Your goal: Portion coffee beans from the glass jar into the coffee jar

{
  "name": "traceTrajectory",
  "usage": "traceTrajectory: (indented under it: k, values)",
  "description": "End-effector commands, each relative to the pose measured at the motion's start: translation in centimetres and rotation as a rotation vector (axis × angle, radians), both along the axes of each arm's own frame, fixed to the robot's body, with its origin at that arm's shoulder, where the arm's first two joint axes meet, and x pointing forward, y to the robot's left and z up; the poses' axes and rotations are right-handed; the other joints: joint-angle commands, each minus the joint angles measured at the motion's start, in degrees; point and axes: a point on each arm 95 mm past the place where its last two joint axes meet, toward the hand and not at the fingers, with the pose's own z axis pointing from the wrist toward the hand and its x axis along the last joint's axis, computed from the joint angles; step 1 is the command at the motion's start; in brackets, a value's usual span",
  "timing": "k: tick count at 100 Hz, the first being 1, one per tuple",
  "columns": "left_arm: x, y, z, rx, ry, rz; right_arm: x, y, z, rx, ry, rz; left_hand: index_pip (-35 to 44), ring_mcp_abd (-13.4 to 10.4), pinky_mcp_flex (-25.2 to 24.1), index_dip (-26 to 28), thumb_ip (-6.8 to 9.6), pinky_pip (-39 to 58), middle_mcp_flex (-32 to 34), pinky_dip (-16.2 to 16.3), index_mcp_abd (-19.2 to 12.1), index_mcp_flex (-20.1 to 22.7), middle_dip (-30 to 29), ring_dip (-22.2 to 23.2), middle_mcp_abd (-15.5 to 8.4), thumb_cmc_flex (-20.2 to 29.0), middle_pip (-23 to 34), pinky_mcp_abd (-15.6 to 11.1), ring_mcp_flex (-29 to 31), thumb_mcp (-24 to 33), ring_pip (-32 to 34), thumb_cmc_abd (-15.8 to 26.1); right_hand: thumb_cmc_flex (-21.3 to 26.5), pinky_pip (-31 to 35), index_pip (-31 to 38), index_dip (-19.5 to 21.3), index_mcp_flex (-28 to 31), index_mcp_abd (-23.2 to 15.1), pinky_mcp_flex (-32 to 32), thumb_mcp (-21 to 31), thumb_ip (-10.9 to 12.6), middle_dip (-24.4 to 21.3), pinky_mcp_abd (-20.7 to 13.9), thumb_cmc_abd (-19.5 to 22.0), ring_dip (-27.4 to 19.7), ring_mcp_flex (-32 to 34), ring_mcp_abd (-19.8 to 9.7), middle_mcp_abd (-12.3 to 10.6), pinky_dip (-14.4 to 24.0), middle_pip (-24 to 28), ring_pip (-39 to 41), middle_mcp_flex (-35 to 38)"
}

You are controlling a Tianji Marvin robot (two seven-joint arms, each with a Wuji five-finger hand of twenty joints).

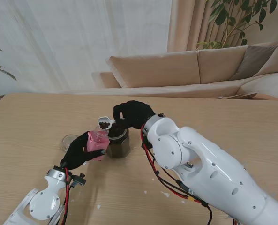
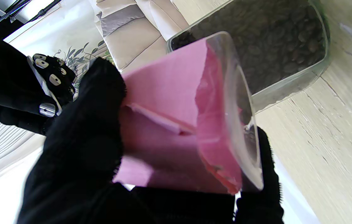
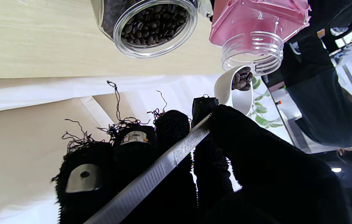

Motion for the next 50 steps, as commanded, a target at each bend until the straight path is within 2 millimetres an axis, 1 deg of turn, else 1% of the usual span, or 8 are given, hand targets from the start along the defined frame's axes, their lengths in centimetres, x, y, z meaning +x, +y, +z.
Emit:
traceTrajectory:
  k: [1,50]
  values:
    - [-0.1,-0.5,0.1,-0.007,0.006,-0.016,-0.6,0.5,-0.5,-0.006,0.01,0.023,11.24,-1.11,0.21,3.44,0.63,0.32,3.54,0.5,-11.75,3.93,4.01,0.24,-7.41,16.18,6.14,-1.2,-0.79,14.26,0.17,9.46,2.22,10.55,1.92,0.85,1.49,-0.38,1.2,0.69,2.68,0.9,-0.41,0.74,1.04,1.77,0.98,-0.6,0.9,2.34,2.19,1.38]
    - [-0.2,-0.7,0.1,-0.01,0.008,-0.022,-1.7,1.2,-1.1,-0.085,-0.158,0.046,11.23,-1.15,0.22,3.44,0.66,0.33,3.52,0.5,-11.84,3.89,4.01,0.21,-7.44,16.22,6.12,-1.25,-0.78,14.18,0.21,9.51,2.05,10.51,1.85,0.92,1.41,-0.85,1.5,0.68,2.66,0.9,-0.85,0.74,0.98,1.9,0.65,-0.61,0.71,2.32,2.05,1.39]
